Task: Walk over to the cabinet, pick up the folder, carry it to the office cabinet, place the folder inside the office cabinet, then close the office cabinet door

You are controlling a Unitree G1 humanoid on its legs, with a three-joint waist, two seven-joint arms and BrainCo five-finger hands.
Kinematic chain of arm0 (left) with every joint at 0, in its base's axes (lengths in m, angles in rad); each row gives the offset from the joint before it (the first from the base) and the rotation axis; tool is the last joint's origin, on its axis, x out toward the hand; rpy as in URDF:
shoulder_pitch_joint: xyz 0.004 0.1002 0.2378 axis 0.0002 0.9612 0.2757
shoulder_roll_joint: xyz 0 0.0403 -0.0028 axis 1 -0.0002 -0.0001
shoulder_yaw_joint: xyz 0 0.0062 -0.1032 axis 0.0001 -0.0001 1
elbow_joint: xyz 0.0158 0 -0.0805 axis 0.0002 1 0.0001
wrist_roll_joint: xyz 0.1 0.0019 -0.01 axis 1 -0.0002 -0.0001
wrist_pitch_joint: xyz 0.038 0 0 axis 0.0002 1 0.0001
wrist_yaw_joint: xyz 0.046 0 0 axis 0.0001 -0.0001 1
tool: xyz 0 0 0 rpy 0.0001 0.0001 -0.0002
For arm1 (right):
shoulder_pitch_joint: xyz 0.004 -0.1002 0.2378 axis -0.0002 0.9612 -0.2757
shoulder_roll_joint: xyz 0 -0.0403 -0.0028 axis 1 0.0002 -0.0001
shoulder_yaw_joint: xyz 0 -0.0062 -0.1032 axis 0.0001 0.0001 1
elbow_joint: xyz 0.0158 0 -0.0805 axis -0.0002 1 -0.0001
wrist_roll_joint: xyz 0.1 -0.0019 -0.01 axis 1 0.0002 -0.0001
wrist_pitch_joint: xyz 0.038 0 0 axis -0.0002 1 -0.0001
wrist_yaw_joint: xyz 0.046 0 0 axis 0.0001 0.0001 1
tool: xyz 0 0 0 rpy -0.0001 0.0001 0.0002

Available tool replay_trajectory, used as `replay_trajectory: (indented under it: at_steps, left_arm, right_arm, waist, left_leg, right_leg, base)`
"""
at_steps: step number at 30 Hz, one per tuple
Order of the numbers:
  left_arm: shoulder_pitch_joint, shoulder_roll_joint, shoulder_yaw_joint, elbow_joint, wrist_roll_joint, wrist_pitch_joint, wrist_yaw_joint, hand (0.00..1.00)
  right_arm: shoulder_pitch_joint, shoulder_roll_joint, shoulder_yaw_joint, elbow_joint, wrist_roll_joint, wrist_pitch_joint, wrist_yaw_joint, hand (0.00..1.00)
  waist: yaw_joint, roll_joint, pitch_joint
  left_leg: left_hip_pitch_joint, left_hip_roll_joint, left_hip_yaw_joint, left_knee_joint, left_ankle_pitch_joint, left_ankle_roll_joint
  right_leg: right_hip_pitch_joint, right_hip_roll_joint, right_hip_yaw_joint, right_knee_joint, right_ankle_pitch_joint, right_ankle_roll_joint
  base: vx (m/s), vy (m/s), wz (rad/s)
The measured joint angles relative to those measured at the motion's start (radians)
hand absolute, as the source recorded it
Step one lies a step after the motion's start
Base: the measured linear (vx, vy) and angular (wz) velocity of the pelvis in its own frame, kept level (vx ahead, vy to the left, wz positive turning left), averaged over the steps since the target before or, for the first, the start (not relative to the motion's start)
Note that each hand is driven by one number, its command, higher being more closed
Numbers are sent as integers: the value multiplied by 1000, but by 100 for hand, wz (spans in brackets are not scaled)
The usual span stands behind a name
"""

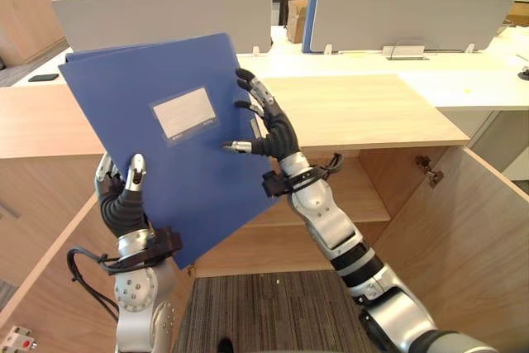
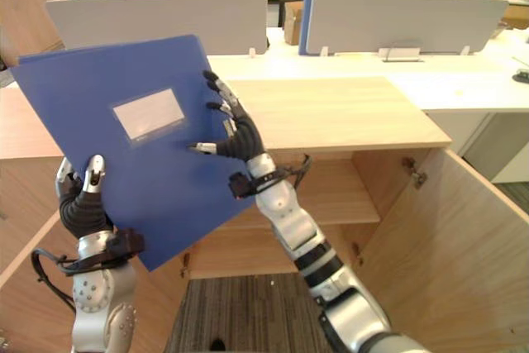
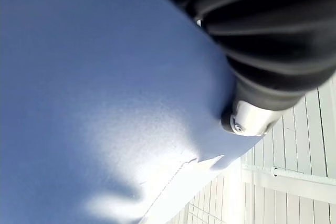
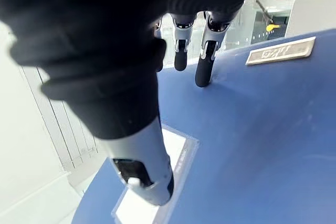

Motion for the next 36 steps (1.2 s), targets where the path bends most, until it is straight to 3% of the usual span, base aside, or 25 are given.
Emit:
replay_trajectory:
  at_steps: [11, 17, 22, 24, 30, 34, 36]
  left_arm:
    - [-20, -99, 119, 0, 70, -11, 114, 100]
    - [-20, -105, 134, 0, 76, -11, 141, 100]
    - [-19, -105, 139, 0, 74, -11, 143, 100]
    - [-18, -105, 139, 0, 73, -11, 143, 100]
    - [-18, -105, 135, 0, 39, -11, 103, 100]
    - [-19, -98, 134, 28, -110, -29, -17, 100]
    - [-21, -84, 134, 65, -158, -32, -60, 100]
  right_arm:
    - [163, 35, -85, -198, -370, 61, -193, 0]
    - [215, 71, -80, -234, -444, 76, -250, 0]
    - [232, 71, -54, -235, -438, 78, -246, 0]
    - [234, 71, -38, -235, -382, 74, -220, 0]
    - [253, 70, 16, -192, 40, 24, -38, 0]
    - [248, 64, 14, -111, 394, 12, 118, 0]
    - [238, 55, 13, -66, 505, 10, 162, 0]
  waist:
    - [0, 0, 0]
    - [0, 1, 0]
    - [0, 1, 0]
    - [0, 1, 0]
    - [1, 1, -2]
    - [3, 3, -7]
    - [4, 4, -8]
  left_leg:
    - [1, 1, 0, 1, 1, 1]
    - [2, 2, 2, 0, 0, 0]
    - [2, 2, 2, 1, 0, 0]
    - [2, 2, 2, 1, 0, 0]
    - [1, 2, 2, 0, 0, 0]
    - [1, 2, 1, 0, 0, 0]
    - [1, 2, 0, 0, 0, 0]
  right_leg:
    - [2, 1, 0, -3, 3, 1]
    - [2, 1, 0, -3, 3, 1]
    - [2, 1, 0, -3, 3, 2]
    - [2, 1, 0, -3, 3, 2]
    - [2, 1, 0, -3, 3, 2]
    - [2, 1, 0, -3, 3, 2]
    - [2, 1, 0, -3, 3, 2]
  base:
    - [0, 0, 0]
    - [0, 0, 0]
    - [0, 0, 0]
    - [0, 0, 0]
    - [0, 0, 0]
    - [0, 0, 0]
    - [0, 0, 0]
